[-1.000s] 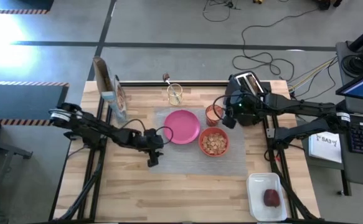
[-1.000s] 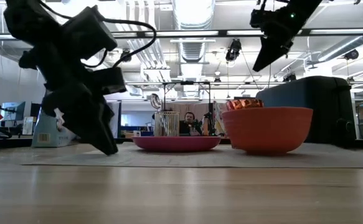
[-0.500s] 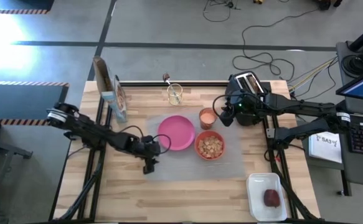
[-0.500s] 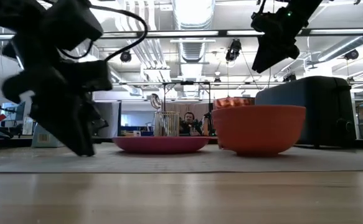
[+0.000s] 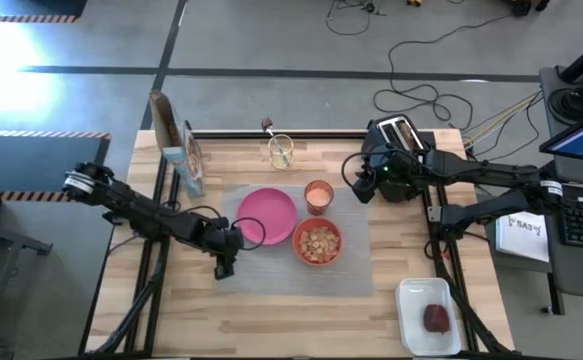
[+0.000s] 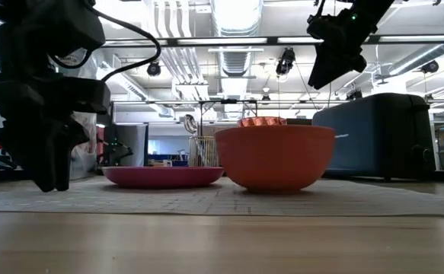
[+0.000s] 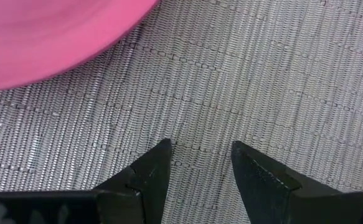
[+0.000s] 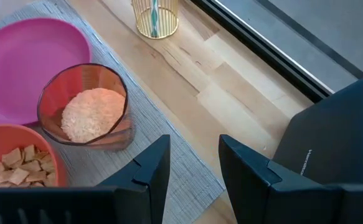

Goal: Arrange a breakfast setting
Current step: Adjust the table mat to the center of the table

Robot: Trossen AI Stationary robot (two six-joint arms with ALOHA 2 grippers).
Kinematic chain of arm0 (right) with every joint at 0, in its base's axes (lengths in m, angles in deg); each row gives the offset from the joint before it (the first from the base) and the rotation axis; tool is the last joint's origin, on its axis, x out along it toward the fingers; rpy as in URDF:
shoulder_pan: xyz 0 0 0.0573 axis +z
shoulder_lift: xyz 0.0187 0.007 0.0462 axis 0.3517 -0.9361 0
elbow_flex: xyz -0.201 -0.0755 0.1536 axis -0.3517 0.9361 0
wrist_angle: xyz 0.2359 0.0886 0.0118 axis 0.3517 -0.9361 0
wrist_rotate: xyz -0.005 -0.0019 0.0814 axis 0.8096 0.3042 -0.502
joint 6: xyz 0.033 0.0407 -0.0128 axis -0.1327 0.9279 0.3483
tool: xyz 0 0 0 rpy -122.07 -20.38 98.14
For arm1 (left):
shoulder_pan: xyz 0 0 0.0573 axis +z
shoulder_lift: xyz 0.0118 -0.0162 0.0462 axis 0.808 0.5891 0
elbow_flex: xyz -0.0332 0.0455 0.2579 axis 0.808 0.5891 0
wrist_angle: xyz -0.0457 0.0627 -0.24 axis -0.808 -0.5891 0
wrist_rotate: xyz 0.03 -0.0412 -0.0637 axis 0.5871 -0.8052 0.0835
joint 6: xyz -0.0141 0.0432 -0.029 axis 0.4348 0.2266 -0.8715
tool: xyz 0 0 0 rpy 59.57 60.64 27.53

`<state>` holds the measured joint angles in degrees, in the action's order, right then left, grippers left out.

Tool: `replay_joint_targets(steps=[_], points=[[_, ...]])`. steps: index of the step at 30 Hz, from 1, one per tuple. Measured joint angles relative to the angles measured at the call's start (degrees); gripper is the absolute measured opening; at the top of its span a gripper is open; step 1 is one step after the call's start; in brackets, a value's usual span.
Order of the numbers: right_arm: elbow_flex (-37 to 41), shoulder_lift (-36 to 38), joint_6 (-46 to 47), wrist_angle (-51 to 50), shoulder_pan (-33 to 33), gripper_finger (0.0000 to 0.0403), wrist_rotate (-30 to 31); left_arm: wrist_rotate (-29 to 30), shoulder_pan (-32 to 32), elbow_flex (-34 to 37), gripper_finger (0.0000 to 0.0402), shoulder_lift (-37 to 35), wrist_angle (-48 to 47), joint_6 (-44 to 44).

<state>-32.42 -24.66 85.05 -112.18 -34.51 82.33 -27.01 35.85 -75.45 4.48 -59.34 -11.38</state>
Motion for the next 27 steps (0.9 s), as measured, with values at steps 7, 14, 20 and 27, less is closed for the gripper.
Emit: replay_joint_targets(steps=[7, 14, 20, 27], points=[[0.0, 0.0, -0.1, 0.1, 0.0, 0.0128, 0.0, -0.5, -1.0, 0.1, 0.0155, 0.1, 1.0, -2.3], [0.0, 0.0, -0.2, 0.3, 0.0, 0.0128, 0.0, -3.6, -2.6, 0.0, 0.0155, -0.2, -0.5, -3.5], [0.0, 0.0, 0.0, 0.9, 0.0, 0.0128, 0.0, -4.3, -2.7, -2.7, 0.0155, -1.7, -4.8, -2.3], [0.0, 0.0, 1.3, 0.9, 0.0, 0.0128, -1.8, 7.4, -2.7, -12.9, 0.0155, -3.3, -20.9, 4.2]])
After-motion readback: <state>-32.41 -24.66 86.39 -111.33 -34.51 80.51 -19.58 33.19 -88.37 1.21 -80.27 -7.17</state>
